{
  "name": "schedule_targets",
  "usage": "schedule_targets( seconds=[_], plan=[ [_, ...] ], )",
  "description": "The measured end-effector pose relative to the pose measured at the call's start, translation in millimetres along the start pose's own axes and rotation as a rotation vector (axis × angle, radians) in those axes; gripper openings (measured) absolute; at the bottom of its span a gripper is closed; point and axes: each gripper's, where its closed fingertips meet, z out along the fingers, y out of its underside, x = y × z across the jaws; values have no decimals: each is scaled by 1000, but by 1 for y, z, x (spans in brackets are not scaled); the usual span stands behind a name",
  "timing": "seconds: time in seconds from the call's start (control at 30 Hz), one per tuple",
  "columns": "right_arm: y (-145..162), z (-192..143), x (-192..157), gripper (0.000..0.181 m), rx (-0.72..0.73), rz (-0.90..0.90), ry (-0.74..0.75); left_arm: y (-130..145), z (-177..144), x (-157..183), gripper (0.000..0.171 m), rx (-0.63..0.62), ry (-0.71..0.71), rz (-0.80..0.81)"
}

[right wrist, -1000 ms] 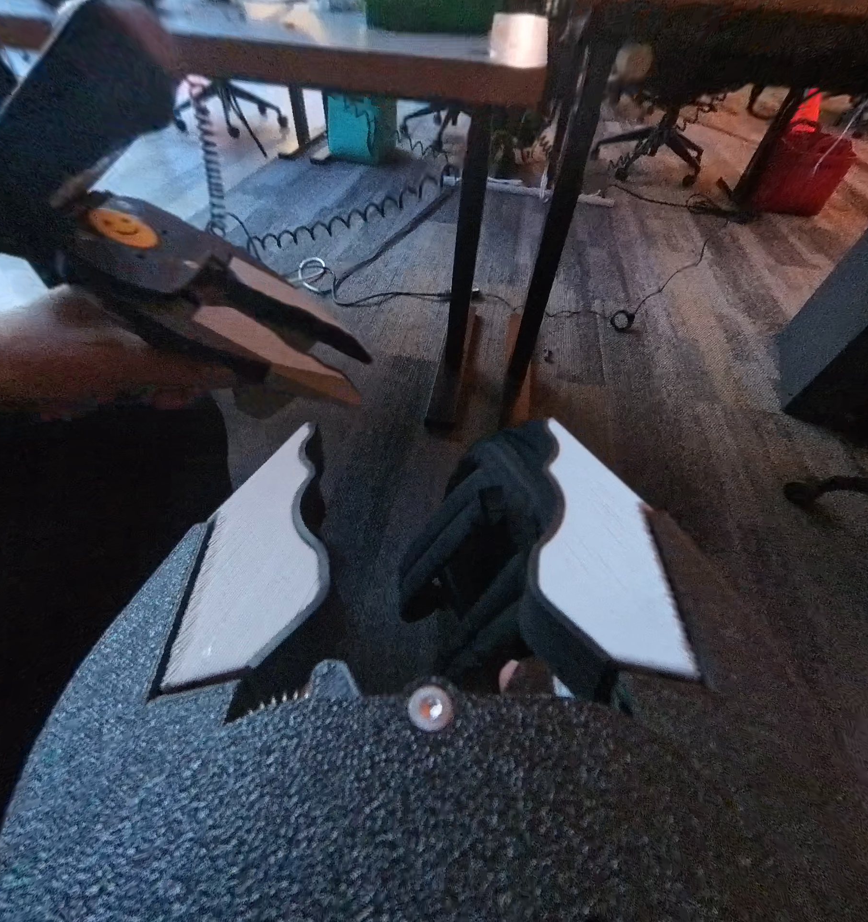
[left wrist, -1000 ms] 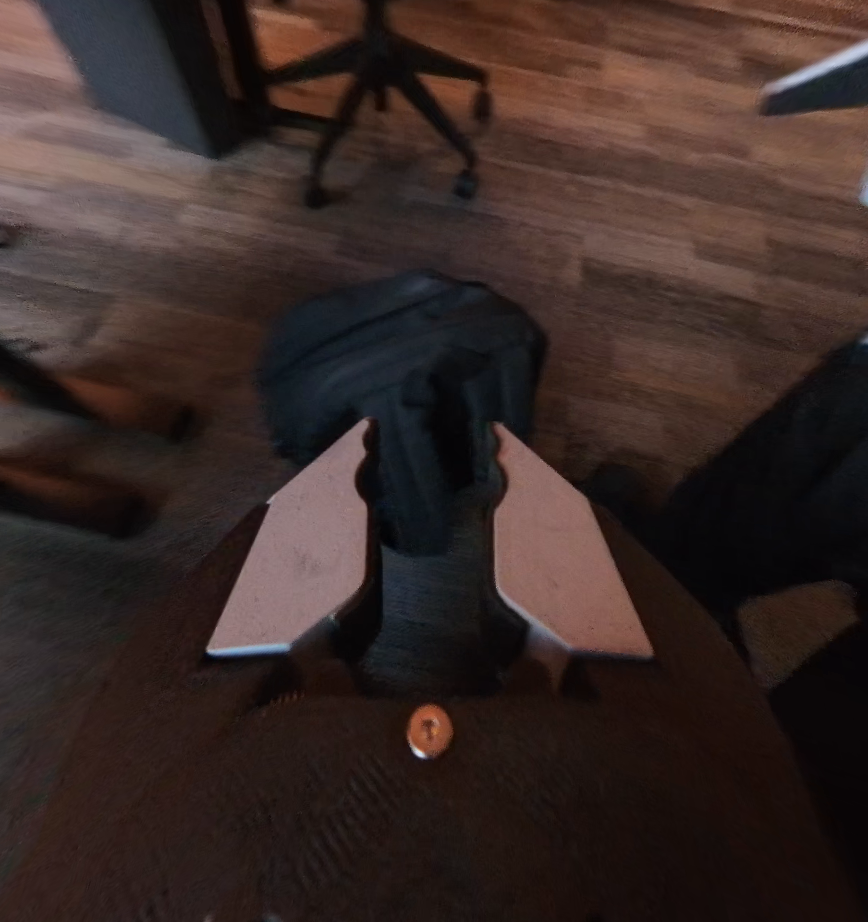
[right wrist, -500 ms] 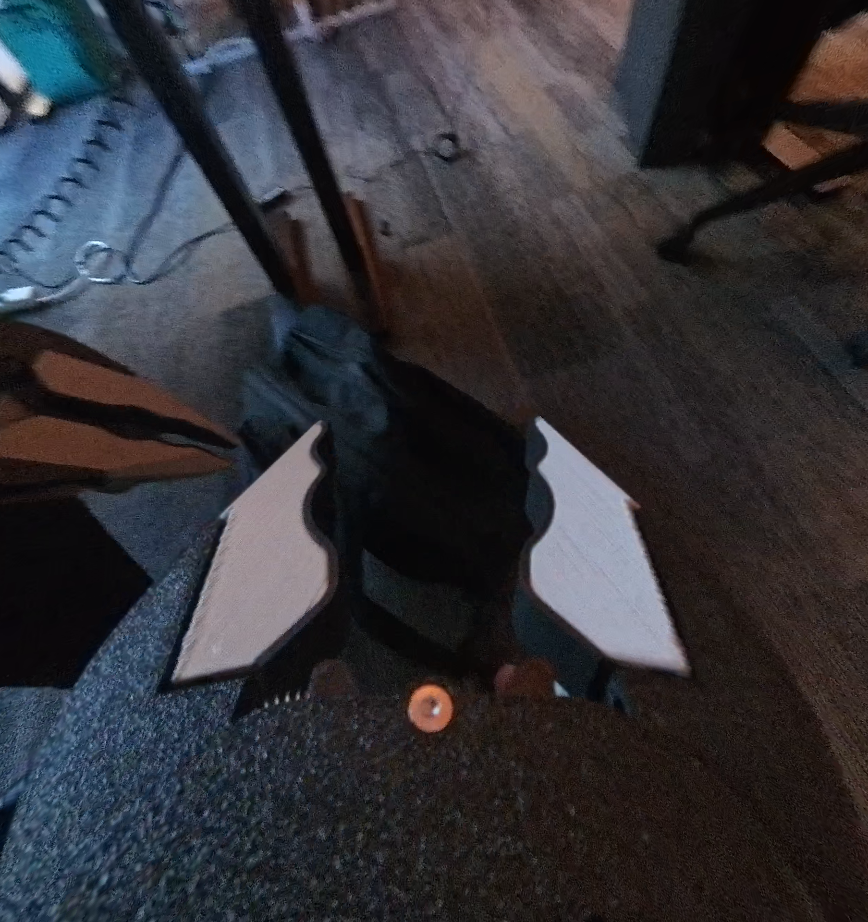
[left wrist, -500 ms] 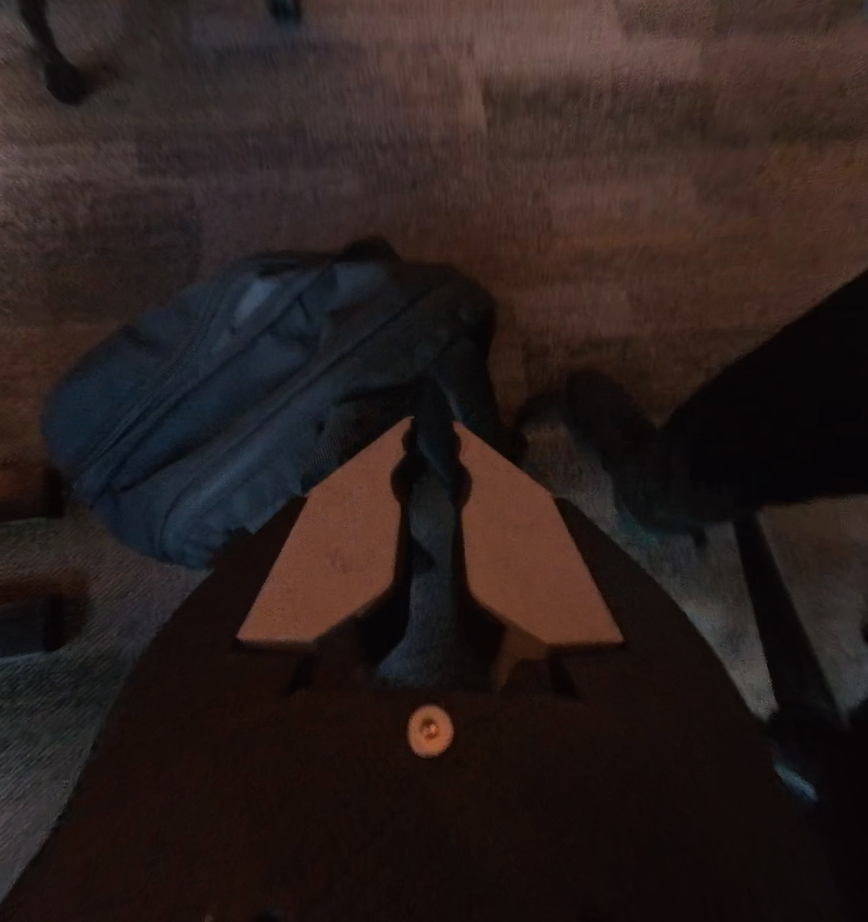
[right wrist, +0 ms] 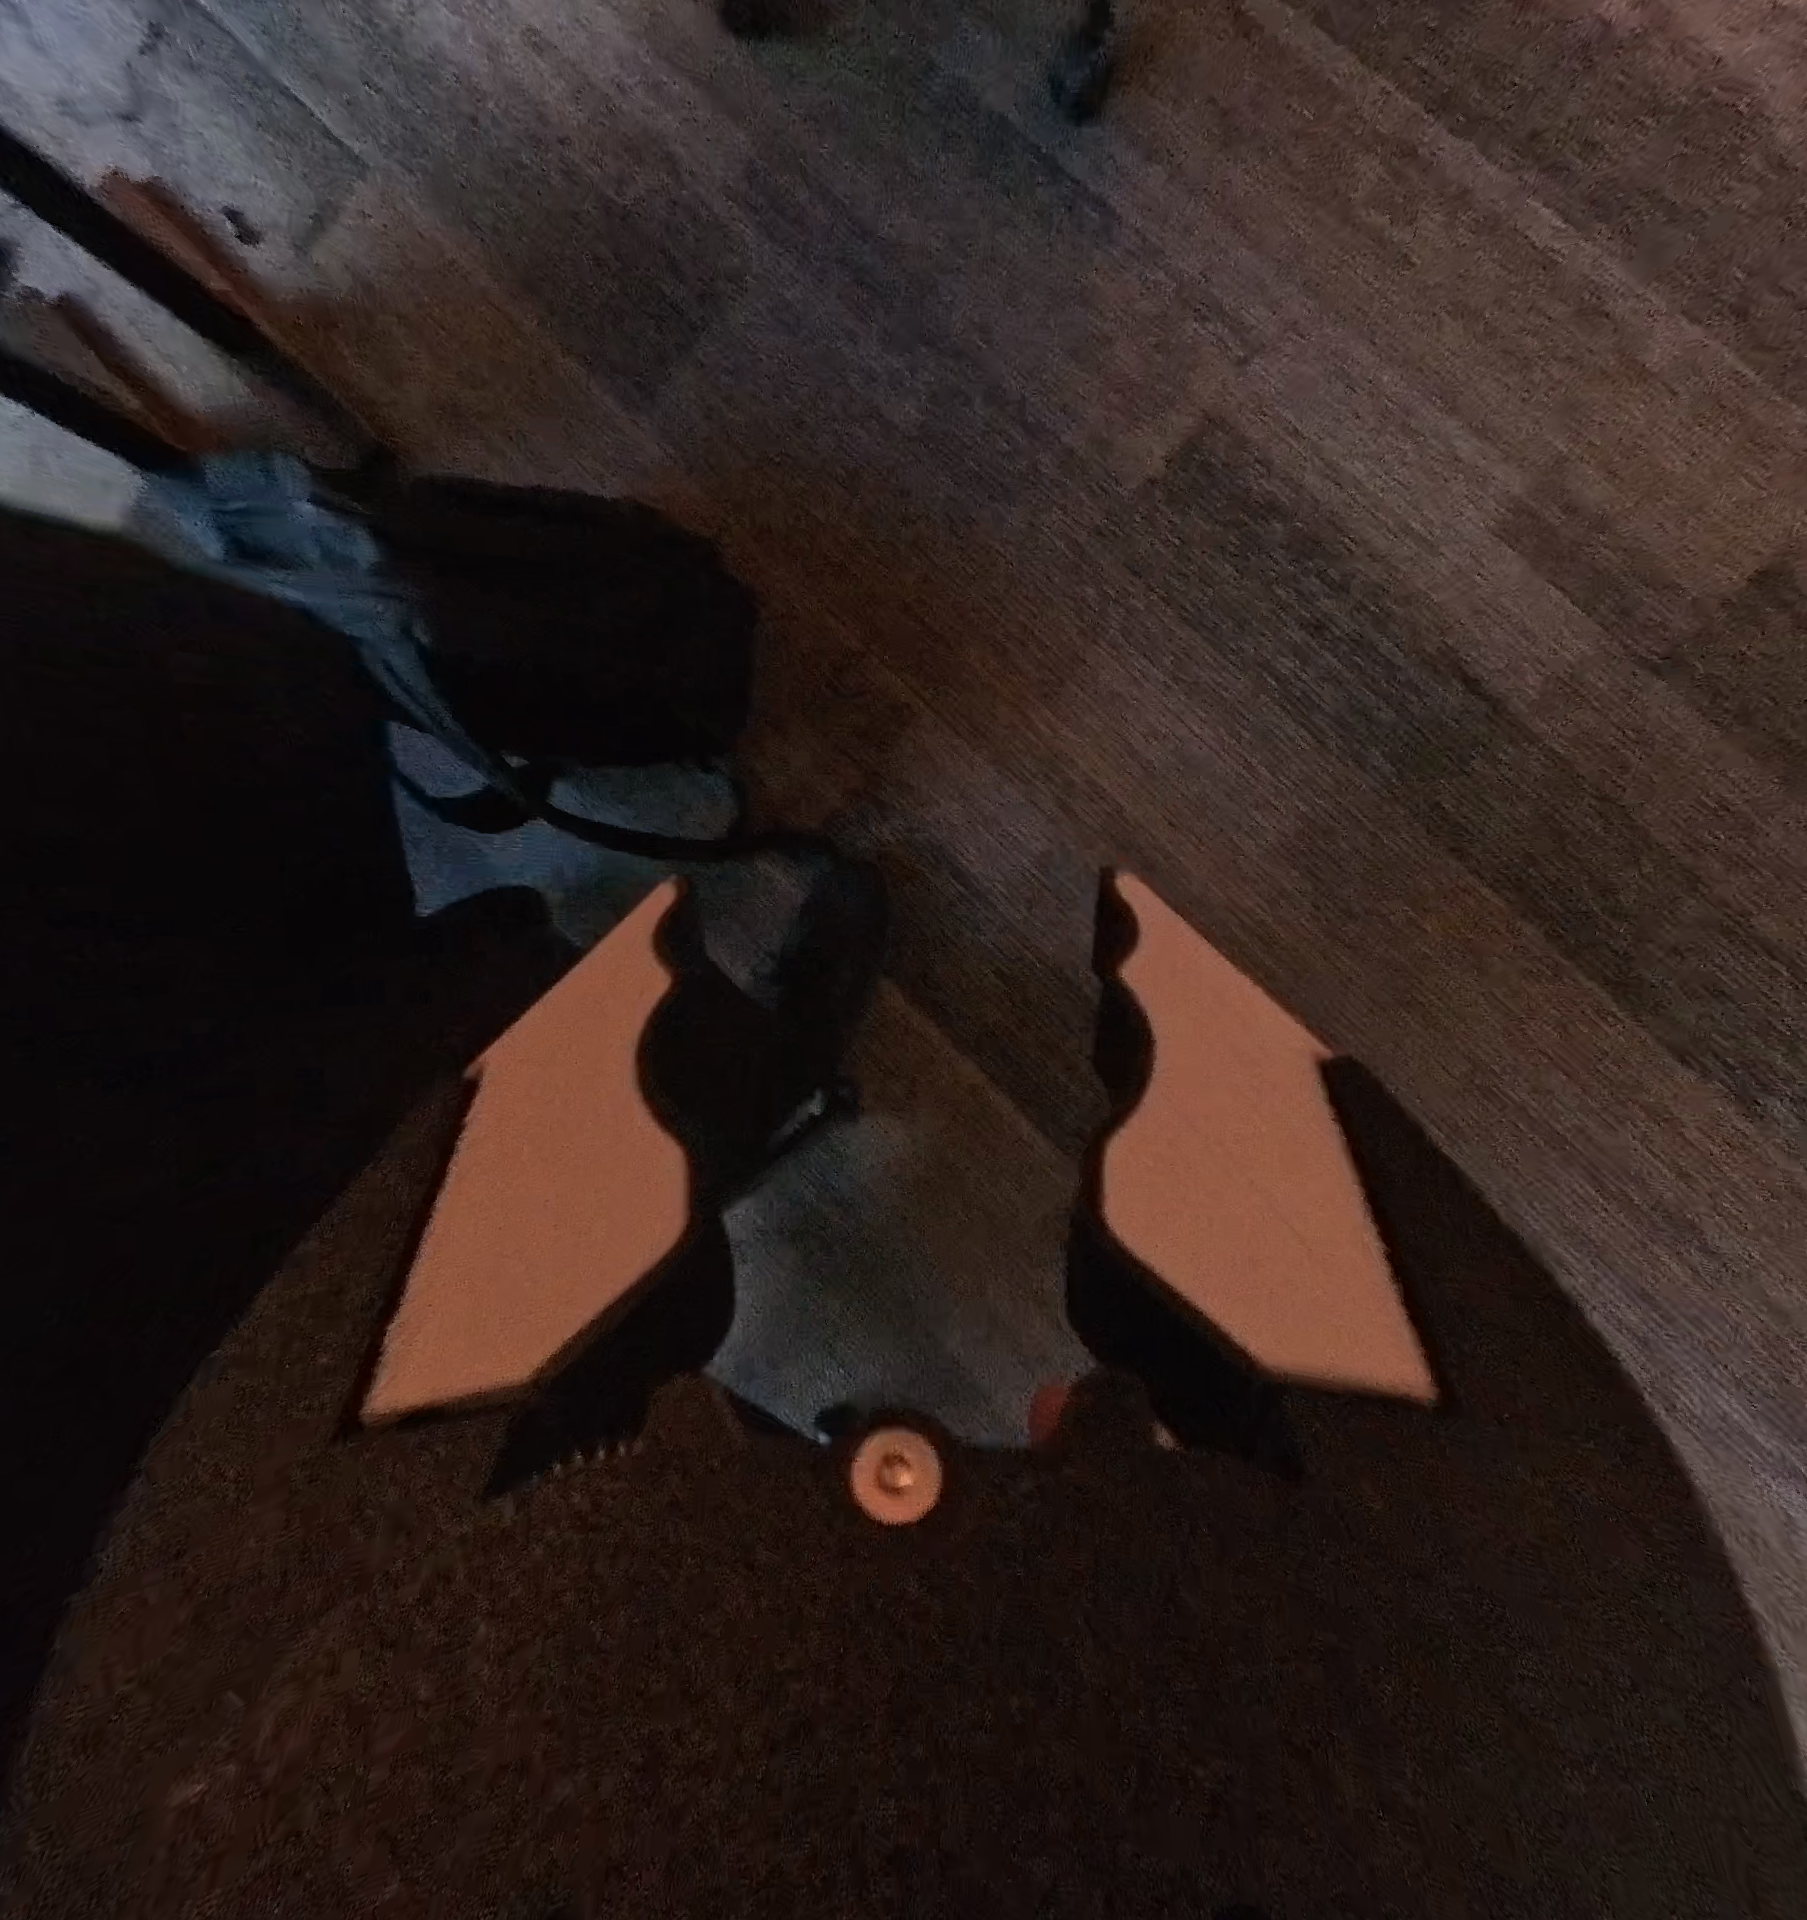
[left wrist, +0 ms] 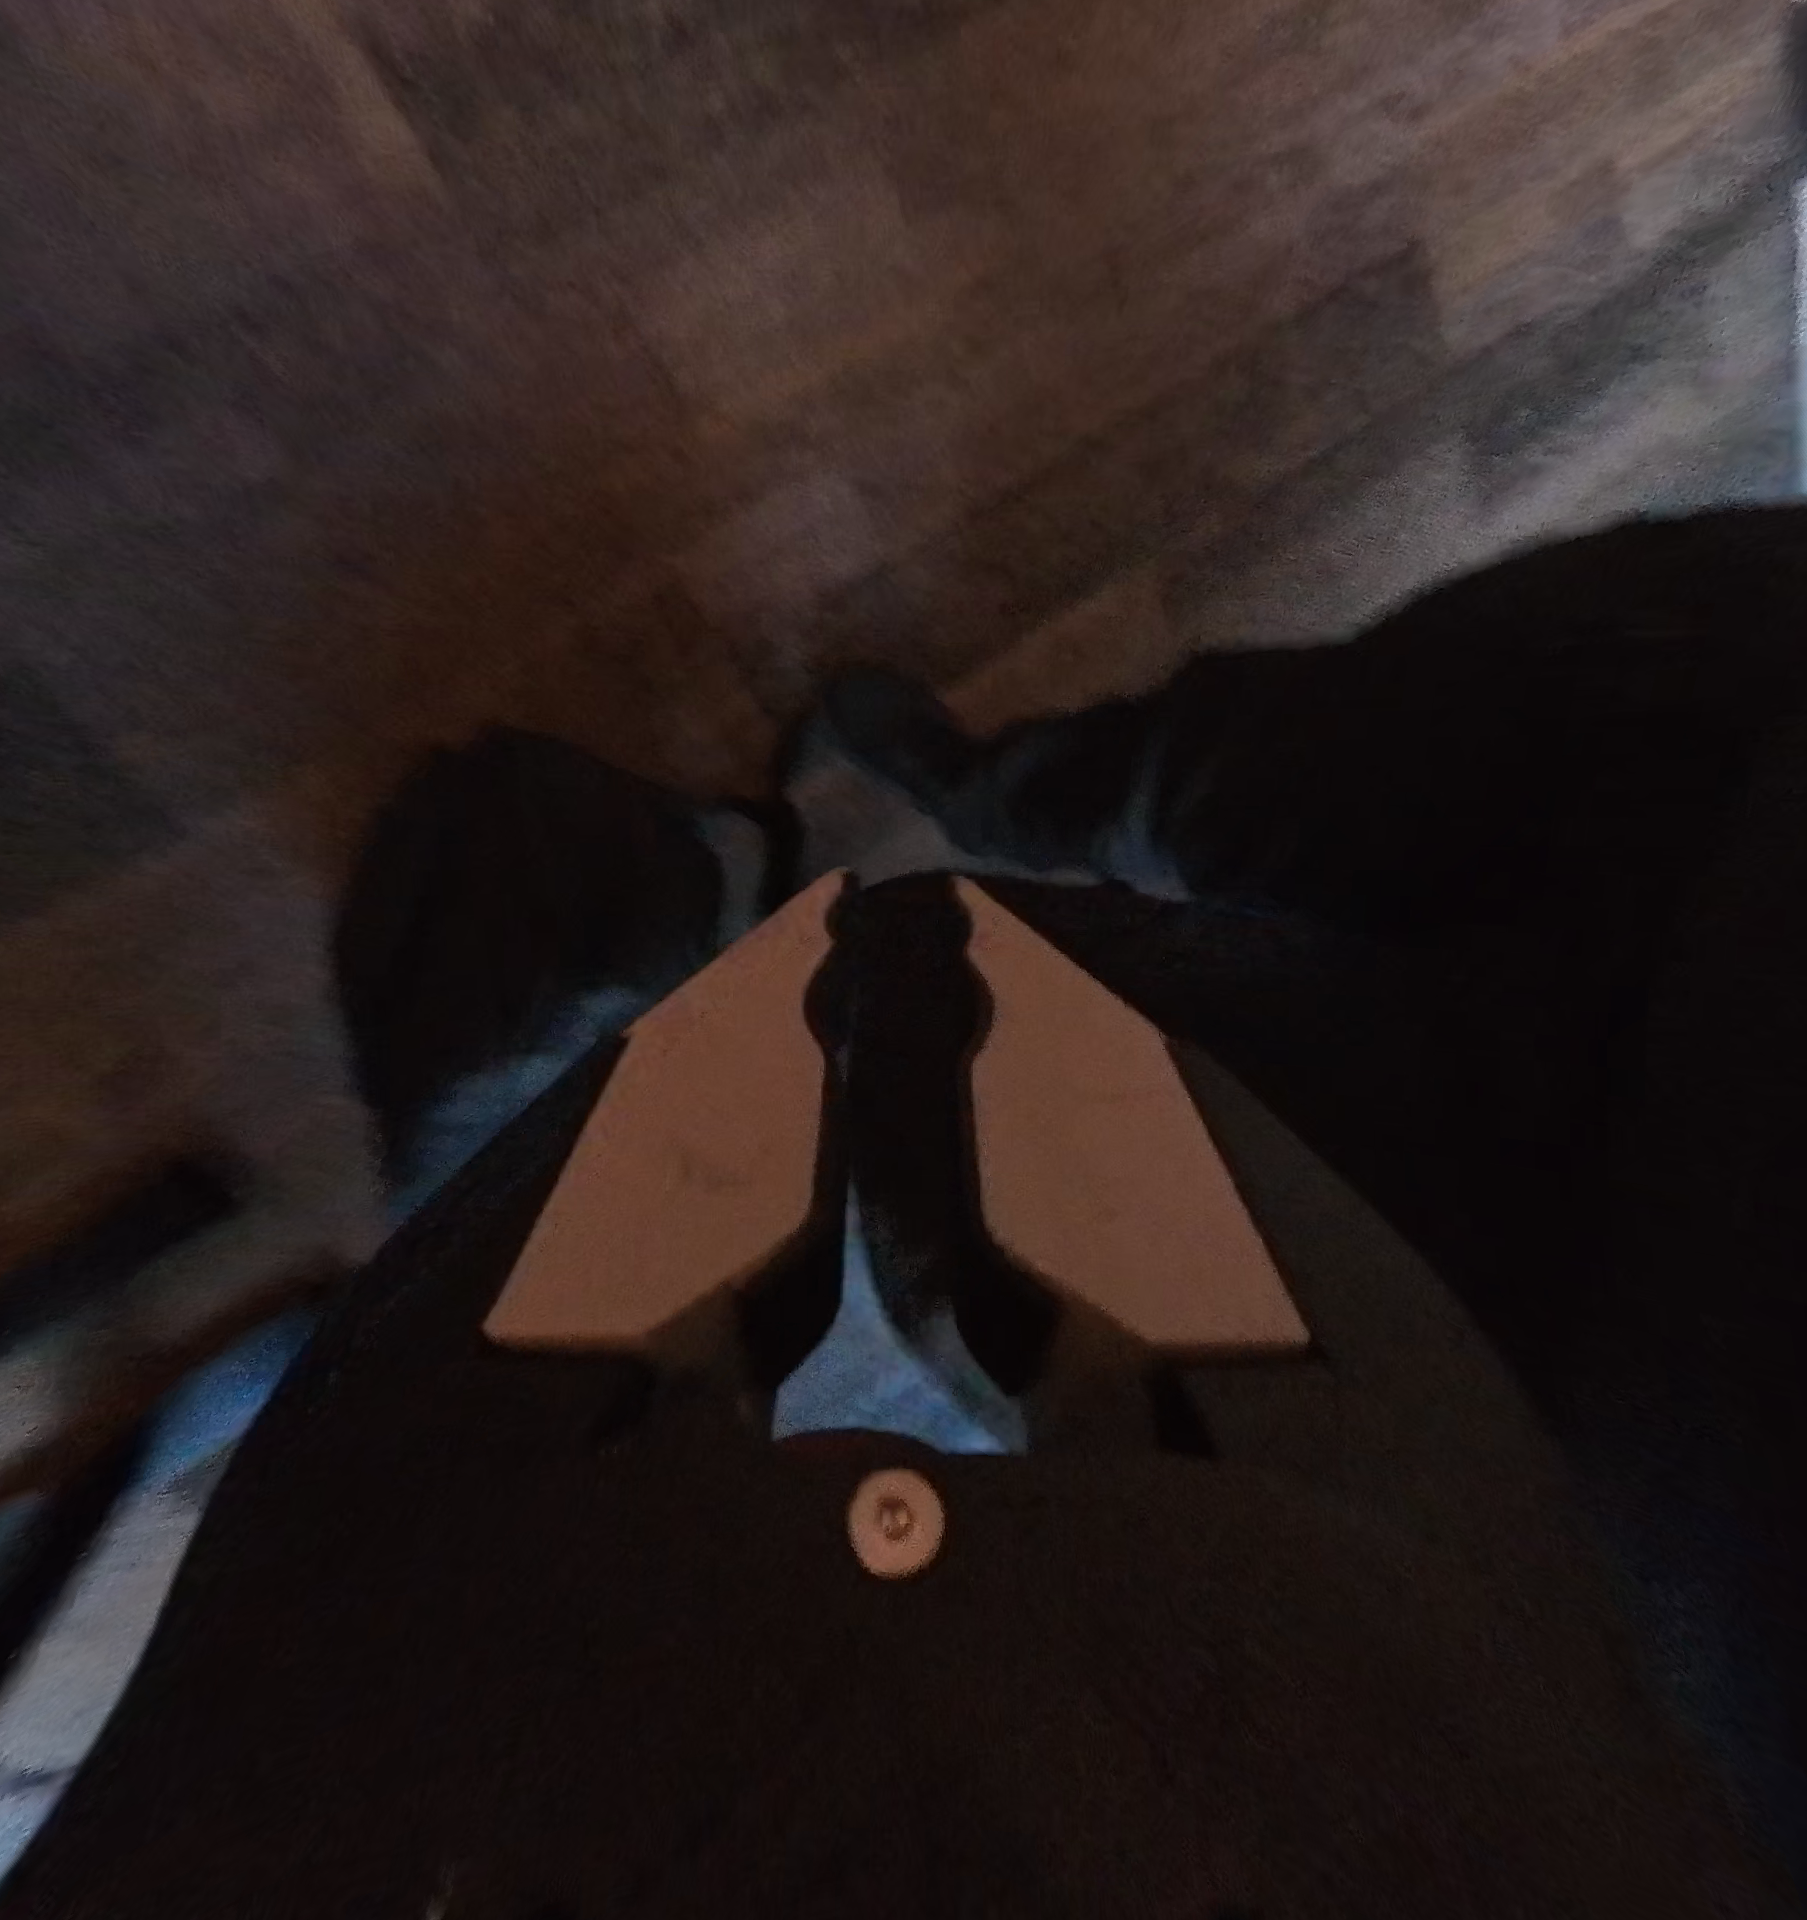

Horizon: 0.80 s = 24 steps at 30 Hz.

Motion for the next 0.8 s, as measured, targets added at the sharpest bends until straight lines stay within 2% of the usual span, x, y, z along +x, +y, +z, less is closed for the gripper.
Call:
schedule_targets(
  seconds=[0.03, 0.1, 0.17, 0.2, 0.3, 0.37, 0.5, 0.63, 0.73, 0.8],
  plan=[
    [0, -10, 18, 73, -1, 15, 29, -29, -6, -23, 13, 21, -107, 15],
    [-9, -18, 51, 72, 10, 51, 79, -74, -19, -82, 24, 38, -343, -84],
    [-38, -19, 78, 72, 37, 98, 106, -96, -30, -132, 36, 24, -457, -242],
    [-64, -20, 90, 74, 70, 124, 111, -110, -37, -152, 43, 57, -483, -309],
    [-166, -20, 119, 76, 198, 118, 108, -172, -49, -195, 61, 239, -476, -343],
    [-234, -12, 139, 82, 249, 56, 114, -204, -33, -221, 73, 220, -482, -308],
    [-347, 33, 185, 84, 245, -31, 75, -283, 16, -262, 75, 222, -431, -298],
    [-425, 96, 237, 82, 129, -109, 26, -364, 49, -296, 74, 222, -349, -309],
    [-469, 138, 282, 81, 30, -140, 12, -432, 51, -312, 63, 231, -257, -269],
    [-496, 158, 318, 81, -3, -148, 37, -487, 48, -325, 61, 231, -218, -199]
  ],
)
